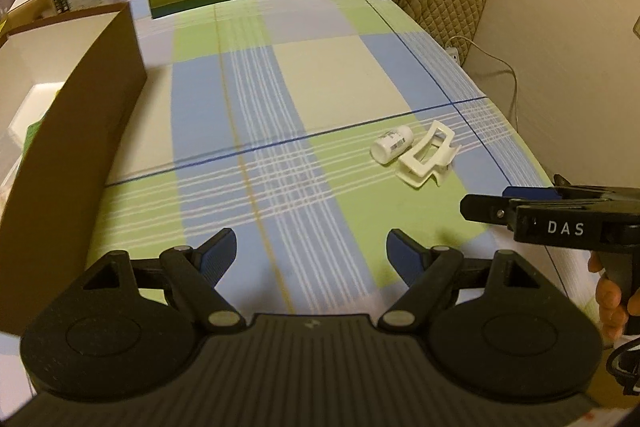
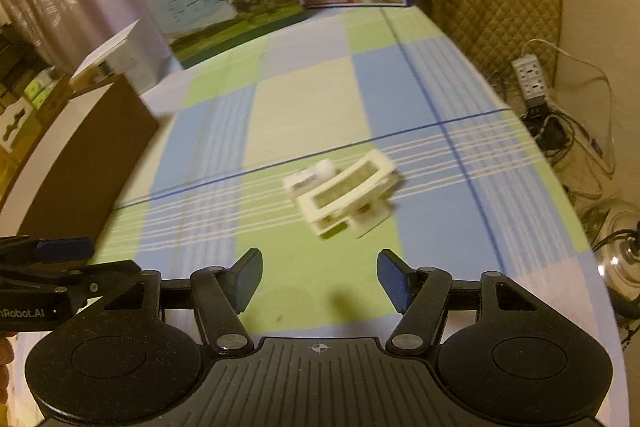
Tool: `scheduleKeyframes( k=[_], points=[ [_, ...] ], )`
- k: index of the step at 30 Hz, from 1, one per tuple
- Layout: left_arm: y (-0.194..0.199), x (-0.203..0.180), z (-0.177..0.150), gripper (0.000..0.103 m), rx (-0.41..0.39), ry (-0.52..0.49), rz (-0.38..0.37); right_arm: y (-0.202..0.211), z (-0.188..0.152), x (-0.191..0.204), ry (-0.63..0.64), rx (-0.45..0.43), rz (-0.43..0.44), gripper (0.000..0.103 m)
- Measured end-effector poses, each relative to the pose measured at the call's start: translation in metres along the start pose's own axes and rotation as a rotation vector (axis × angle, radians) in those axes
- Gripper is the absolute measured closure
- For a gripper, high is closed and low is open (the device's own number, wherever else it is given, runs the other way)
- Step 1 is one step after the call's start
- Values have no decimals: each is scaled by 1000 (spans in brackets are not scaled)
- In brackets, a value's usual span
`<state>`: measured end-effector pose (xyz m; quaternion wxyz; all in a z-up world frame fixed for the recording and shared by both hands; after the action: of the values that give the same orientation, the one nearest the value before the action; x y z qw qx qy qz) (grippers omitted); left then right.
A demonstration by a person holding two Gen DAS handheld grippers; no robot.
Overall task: Organize objects
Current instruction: 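Grasp the white hair clip with the right tool and lift it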
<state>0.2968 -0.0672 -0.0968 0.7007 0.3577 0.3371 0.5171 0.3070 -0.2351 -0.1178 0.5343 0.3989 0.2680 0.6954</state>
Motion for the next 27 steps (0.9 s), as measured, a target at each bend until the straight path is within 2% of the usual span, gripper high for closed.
scheduleKeyframes(
  k=[3,6,23,25,27],
  points=[
    [-9,-4,6,24,3,-9,3,-6,7,-9,-21,-8,-15,59],
    [-18,-7,11,24,8,-20,8,-12,13,-17,-43,-14,-22,64],
    [-52,-7,36,24,23,-44,28,-51,34,-25,-67,18,-2,71],
    [-56,-6,39,24,27,-43,29,-55,34,-28,-65,28,0,74],
    [-59,-6,41,24,30,-42,30,-59,34,-31,-55,48,0,84]
  ],
)
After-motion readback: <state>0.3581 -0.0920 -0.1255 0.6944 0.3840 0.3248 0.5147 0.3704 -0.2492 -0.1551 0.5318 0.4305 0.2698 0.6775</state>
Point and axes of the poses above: each gripper's, at about its wrist camera, not at the fingertips, and y roughly against the way its jaws point, x to its left, z to its top, the point moved 6 cm from there along -y, roughly the way its jaws point, and after that the axes turned 2 degrees about x, right-handed, at the moved point
